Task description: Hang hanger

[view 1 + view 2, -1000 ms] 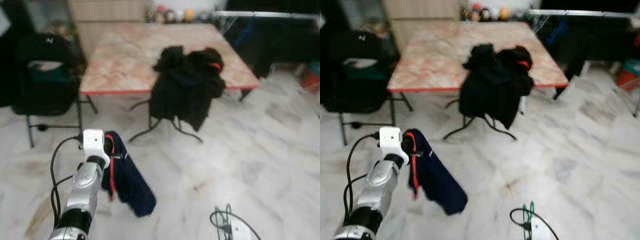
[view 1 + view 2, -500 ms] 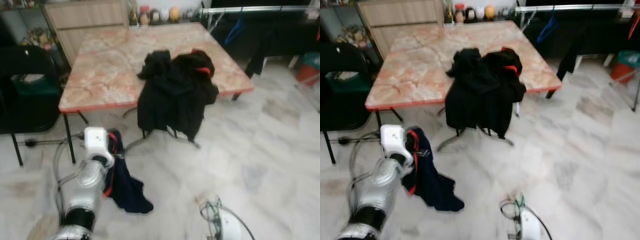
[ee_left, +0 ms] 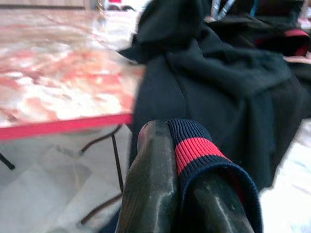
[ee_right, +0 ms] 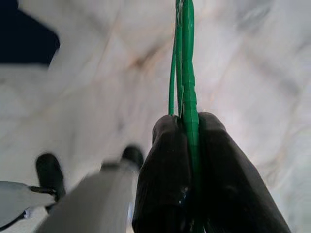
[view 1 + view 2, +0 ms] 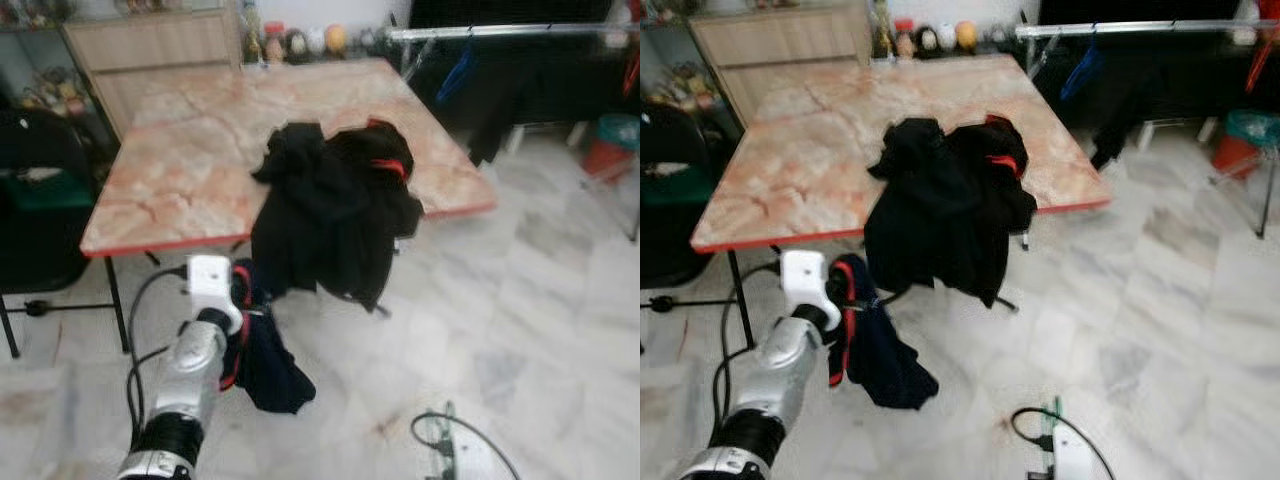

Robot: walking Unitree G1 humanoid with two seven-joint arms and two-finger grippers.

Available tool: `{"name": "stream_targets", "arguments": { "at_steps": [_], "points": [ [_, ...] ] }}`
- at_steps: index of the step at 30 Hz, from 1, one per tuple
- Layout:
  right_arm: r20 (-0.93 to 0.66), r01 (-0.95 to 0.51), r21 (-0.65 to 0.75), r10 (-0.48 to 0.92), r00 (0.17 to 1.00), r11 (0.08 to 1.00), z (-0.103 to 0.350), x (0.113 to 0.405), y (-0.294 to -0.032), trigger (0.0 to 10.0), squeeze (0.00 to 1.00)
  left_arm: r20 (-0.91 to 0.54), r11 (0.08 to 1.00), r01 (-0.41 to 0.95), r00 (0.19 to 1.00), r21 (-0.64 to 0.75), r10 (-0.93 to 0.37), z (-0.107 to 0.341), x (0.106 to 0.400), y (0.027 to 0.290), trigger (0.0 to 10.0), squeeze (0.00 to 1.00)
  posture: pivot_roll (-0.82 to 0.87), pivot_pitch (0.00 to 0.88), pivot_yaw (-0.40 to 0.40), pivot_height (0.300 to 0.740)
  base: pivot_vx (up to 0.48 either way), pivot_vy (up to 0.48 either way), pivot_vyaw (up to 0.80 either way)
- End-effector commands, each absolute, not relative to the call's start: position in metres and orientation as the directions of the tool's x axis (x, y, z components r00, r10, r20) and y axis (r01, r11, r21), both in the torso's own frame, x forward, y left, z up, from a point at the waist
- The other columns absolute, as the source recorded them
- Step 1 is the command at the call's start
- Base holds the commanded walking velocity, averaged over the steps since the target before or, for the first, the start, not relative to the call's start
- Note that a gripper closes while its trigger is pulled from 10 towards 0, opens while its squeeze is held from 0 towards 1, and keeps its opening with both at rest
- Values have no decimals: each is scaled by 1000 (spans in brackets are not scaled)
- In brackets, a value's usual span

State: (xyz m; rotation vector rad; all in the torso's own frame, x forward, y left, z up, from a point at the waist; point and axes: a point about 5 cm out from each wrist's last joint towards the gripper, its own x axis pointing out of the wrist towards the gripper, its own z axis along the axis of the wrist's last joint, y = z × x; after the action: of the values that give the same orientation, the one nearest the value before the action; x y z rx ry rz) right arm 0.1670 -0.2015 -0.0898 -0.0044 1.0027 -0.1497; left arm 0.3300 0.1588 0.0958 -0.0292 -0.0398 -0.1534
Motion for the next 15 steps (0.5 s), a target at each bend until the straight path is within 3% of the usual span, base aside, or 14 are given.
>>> {"name": "stream_targets", "arguments": {
  "at_steps": [1, 9, 15],
  "points": [
    [-845, 116, -42, -97, 526, 992, -92, 167, -190, 10000, 0, 78, 992, 123, 990, -13, -121, 103, 331, 169, 10000, 0, -119, 0, -13, 740, 292, 0, 0],
    [-845, 107, -41, -91, 526, 993, -92, 167, -190, 10000, 0, 91, 993, 114, 990, -12, -112, 105, 331, 170, 10000, 0, -119, 0, -13, 740, 277, 0, 0],
    [-845, 101, -43, -90, 527, 994, -92, 167, -190, 10000, 0, 104, 995, 95, 990, -18, -93, 106, 329, 173, 10000, 0, -121, 0, -12, 740, 0, 0, 0]
  ]
}}
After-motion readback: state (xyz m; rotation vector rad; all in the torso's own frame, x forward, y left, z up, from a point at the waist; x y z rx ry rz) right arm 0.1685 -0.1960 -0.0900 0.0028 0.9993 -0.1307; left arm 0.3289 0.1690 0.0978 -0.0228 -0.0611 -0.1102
